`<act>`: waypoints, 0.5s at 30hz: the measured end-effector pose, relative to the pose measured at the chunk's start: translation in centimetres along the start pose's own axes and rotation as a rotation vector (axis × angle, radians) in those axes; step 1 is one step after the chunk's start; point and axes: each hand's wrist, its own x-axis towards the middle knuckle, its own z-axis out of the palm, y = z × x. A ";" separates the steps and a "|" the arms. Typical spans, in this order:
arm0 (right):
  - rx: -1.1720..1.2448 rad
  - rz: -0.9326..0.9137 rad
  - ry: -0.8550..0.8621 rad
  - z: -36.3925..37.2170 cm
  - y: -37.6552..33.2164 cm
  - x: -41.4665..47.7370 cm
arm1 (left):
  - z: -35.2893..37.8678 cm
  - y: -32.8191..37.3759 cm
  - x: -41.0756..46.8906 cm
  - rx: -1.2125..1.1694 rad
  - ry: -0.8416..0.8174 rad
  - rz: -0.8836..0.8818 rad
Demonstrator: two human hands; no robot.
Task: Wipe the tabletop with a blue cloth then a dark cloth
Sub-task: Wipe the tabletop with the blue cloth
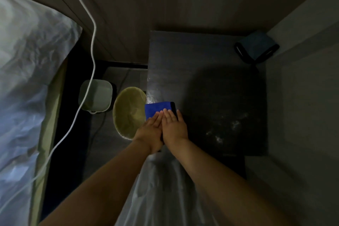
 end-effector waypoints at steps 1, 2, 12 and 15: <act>-0.004 0.013 -0.005 0.1 0.4 -0.1 | -0.1 0.3 0.2 0.022 -0.005 0.017; -0.003 0.021 -0.010 0.1 0.8 -0.2 | -0.3 0.6 0.4 0.036 -0.014 0.026; 0.031 0.057 -0.049 0.7 5.8 -1.7 | -1.6 6.0 2.1 0.058 -0.026 0.046; 0.055 0.069 -0.053 1.2 7.8 -2.5 | -1.4 8.0 3.2 0.055 -0.040 0.052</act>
